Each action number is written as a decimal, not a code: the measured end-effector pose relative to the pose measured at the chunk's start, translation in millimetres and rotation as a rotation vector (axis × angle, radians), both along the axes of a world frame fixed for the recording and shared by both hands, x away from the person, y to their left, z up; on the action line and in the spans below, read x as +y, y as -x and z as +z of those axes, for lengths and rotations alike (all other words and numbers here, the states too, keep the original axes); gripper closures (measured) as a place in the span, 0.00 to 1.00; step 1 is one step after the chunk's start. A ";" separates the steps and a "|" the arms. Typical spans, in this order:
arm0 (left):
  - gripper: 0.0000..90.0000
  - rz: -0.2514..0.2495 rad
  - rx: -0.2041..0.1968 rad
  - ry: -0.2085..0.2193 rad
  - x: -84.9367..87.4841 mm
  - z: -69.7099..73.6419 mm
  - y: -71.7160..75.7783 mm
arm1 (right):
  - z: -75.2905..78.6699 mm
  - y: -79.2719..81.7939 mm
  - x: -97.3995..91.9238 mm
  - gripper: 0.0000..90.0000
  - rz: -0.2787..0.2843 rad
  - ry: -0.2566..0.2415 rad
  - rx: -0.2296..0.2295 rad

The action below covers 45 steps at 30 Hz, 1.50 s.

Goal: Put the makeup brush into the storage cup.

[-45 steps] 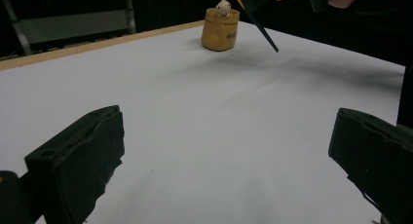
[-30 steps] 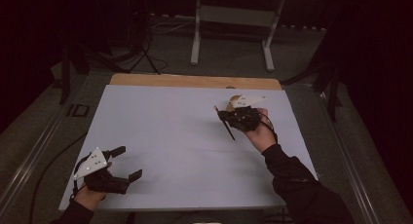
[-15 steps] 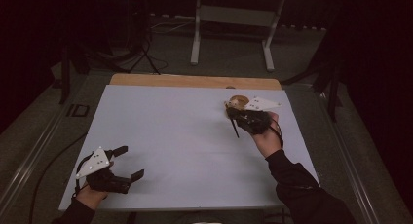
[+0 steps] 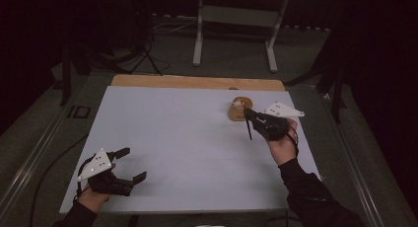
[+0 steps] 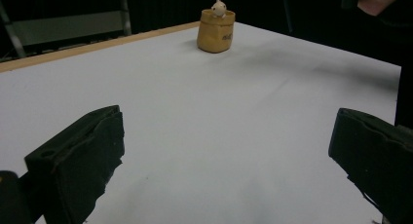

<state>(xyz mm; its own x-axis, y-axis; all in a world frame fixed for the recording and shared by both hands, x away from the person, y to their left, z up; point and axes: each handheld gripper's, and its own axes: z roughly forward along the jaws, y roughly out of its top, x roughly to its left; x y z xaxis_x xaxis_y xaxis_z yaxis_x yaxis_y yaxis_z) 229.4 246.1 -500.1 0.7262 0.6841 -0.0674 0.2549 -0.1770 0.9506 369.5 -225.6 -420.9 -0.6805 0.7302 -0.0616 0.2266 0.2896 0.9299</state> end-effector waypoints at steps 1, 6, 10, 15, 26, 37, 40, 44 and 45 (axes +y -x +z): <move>0.00 0.000 -0.001 -0.001 -0.1 0.1 0.0 | 1.8 0.6 -1.1 0.93 -0.011 -0.001 -0.006; 0.00 0.002 0.000 0.002 0.1 0.3 0.0 | 12.0 2.4 -6.0 0.93 -0.040 -0.018 -0.033; 0.00 -0.001 -0.001 0.001 -0.4 0.4 0.2 | 23.5 3.0 -9.9 0.93 -0.068 -0.017 -0.072; 0.00 0.004 0.002 0.007 0.5 0.1 -0.1 | 32.4 2.3 -12.0 0.93 -0.085 -0.021 -0.093; 0.00 0.003 -0.001 0.003 0.2 0.3 0.3 | 65.3 -9.2 -13.5 0.93 -0.124 -0.062 -0.159; 0.00 0.004 0.002 0.008 1.0 0.2 0.5 | 89.2 -30.2 -9.9 0.93 -0.155 -0.081 -0.194; 0.00 0.005 0.002 0.009 1.1 0.1 0.5 | 91.5 -36.4 -8.7 0.93 -0.164 -0.083 -0.197; 0.00 0.004 0.002 0.007 1.1 0.0 0.6 | 93.3 -43.2 -7.9 0.93 -0.174 -0.099 -0.195; 0.00 0.004 0.003 0.011 1.2 0.1 0.6 | 94.2 -48.2 -6.9 0.93 -0.178 -0.100 -0.194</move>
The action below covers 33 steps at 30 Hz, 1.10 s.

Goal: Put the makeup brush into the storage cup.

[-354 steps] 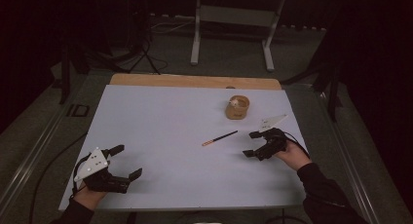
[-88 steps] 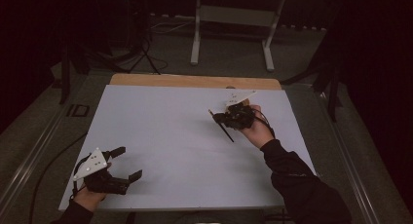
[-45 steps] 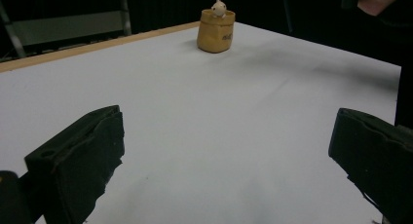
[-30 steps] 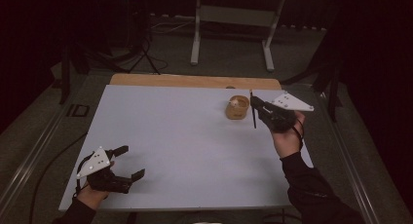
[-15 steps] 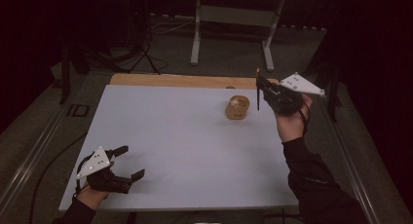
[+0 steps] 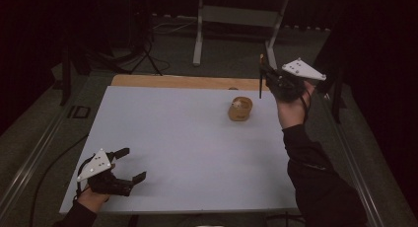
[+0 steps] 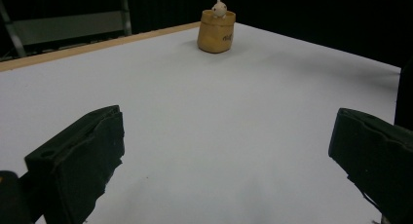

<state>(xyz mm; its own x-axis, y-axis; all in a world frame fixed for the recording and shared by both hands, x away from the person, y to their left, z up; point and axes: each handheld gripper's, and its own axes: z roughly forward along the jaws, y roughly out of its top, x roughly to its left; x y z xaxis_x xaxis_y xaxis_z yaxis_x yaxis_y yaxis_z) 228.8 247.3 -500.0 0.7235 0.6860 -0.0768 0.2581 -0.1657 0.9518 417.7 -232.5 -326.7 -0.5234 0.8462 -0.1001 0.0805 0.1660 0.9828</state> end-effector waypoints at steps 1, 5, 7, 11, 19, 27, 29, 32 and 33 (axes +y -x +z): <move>0.00 0.001 0.000 0.001 0.2 0.0 0.0 | 0.1 -2.1 0.9 0.93 -0.006 0.001 0.000; 0.00 0.001 0.000 0.001 0.3 -0.1 0.0 | -0.8 -11.2 3.7 0.93 -0.026 -0.003 -0.002; 0.00 0.001 0.001 0.003 0.2 -0.1 0.1 | -1.6 -15.8 4.5 0.93 -0.032 -0.004 0.001; 0.00 0.001 0.002 0.005 0.4 -0.2 0.0 | -3.7 -25.3 5.3 0.93 -0.051 -0.024 0.011; 0.00 0.004 0.001 0.001 1.1 0.0 0.3 | -9.0 -44.1 7.2 0.93 -0.087 -0.008 0.021; 0.00 0.003 0.001 -0.002 1.5 -0.4 0.1 | -18.0 -61.1 4.4 0.93 -0.127 -0.041 0.054; 0.00 0.005 0.001 -0.002 1.7 -0.5 0.2 | -20.6 -64.3 4.5 0.93 -0.130 -0.042 0.064; 0.00 0.006 0.001 -0.002 1.8 -0.5 0.3 | -24.1 -66.5 6.9 0.93 -0.139 -0.024 0.049; 0.00 0.003 0.001 -0.003 1.4 -0.6 0.4 | -25.4 -67.5 7.3 0.93 -0.139 -0.029 0.048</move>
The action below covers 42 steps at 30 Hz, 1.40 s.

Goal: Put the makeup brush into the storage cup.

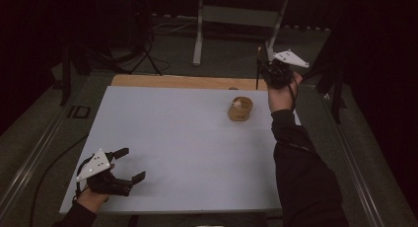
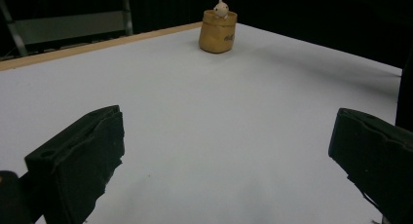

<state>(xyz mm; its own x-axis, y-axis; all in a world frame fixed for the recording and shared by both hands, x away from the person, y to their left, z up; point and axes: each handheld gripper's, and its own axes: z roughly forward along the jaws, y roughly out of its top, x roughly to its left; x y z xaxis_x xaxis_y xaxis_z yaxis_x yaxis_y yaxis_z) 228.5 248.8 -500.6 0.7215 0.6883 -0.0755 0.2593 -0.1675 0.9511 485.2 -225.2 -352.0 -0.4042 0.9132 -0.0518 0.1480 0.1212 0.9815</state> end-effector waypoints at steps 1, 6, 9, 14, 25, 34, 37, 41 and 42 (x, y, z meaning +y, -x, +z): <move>0.00 -0.002 0.000 -0.003 -0.2 0.0 0.0 | -1.5 -1.3 0.5 0.93 0.001 -0.002 0.001; 0.00 -0.002 0.001 -0.004 0.1 -0.3 0.0 | -13.8 -7.6 2.2 0.93 0.002 -0.018 0.021; 0.00 -0.002 0.002 -0.005 0.2 -0.5 -0.2 | -22.5 -10.8 3.4 0.93 0.002 -0.028 0.034; 0.00 -0.004 0.001 -0.004 -0.2 -0.5 0.0 | -34.5 -13.6 4.2 0.93 0.000 -0.049 0.056; 0.00 -0.004 0.003 -0.004 -0.3 -0.6 0.0 | -64.8 -15.5 8.8 0.93 -0.007 -0.075 0.090; 0.00 -0.006 0.001 -0.005 -0.6 -0.3 0.4 | -82.3 -15.7 13.5 0.93 -0.030 -0.051 0.133; 0.00 -0.006 0.001 -0.006 -0.6 -0.3 0.4 | -87.2 -16.0 13.6 0.93 -0.040 -0.063 0.152; 0.00 -0.006 0.003 -0.005 -0.6 -0.4 0.3 | -92.7 -16.0 12.4 0.93 -0.075 -0.099 0.192; 0.00 -0.008 0.002 -0.008 -0.8 -0.4 0.3 | -93.9 -15.8 12.8 0.93 -0.085 -0.099 0.199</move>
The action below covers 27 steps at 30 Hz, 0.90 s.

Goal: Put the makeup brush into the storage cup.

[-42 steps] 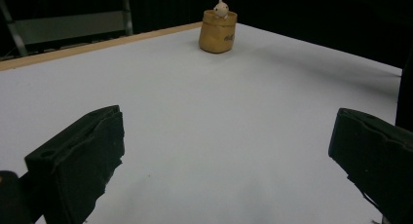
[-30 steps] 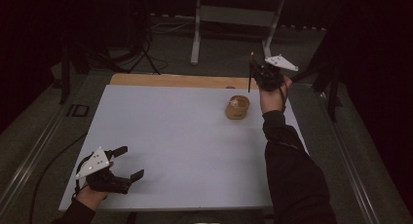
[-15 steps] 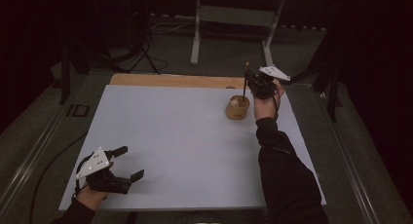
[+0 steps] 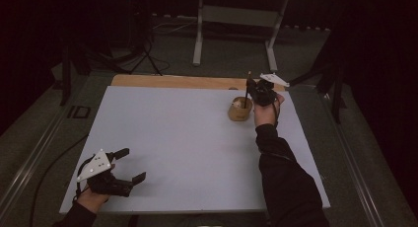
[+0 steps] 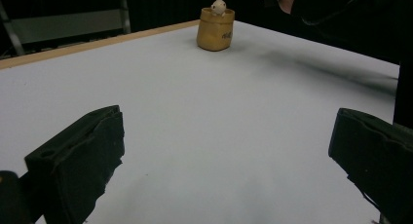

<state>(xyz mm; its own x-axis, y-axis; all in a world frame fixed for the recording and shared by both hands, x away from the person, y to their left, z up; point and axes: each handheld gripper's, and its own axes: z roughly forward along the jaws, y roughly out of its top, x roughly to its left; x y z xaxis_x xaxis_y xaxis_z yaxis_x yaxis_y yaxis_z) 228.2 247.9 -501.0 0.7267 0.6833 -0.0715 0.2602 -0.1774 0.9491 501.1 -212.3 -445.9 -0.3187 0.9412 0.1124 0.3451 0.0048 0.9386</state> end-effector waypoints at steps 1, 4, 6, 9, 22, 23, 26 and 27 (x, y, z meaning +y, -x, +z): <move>0.00 -0.001 -0.001 -0.002 -0.2 0.0 0.1 | -1.2 0.2 0.3 0.93 -0.002 0.007 0.000; 0.00 -0.002 -0.002 -0.004 -0.5 0.2 0.3 | -5.9 0.9 2.2 0.93 -0.007 0.009 0.017; 0.00 -0.003 -0.002 -0.003 -0.4 0.2 0.3 | -9.2 1.2 4.0 0.93 -0.009 0.008 0.031; 0.00 -0.003 -0.001 -0.003 -0.3 0.1 0.3 | -13.1 1.2 5.8 0.93 -0.011 0.017 0.044; 0.00 -0.003 -0.001 -0.002 -0.2 0.0 0.6 | -15.0 -4.1 3.0 0.79 0.012 0.027 0.105; 0.00 -0.004 -0.001 -0.003 -0.4 0.0 0.6 | -11.8 -8.4 -0.2 0.62 0.032 -0.012 0.183; 0.00 -0.004 -0.002 -0.004 -0.6 0.1 0.9 | -7.7 -7.1 -2.2 0.45 0.047 -0.045 0.184; 0.00 -0.002 -0.002 -0.003 -0.5 0.2 0.8 | -5.8 -6.1 -1.4 0.36 0.056 -0.030 0.174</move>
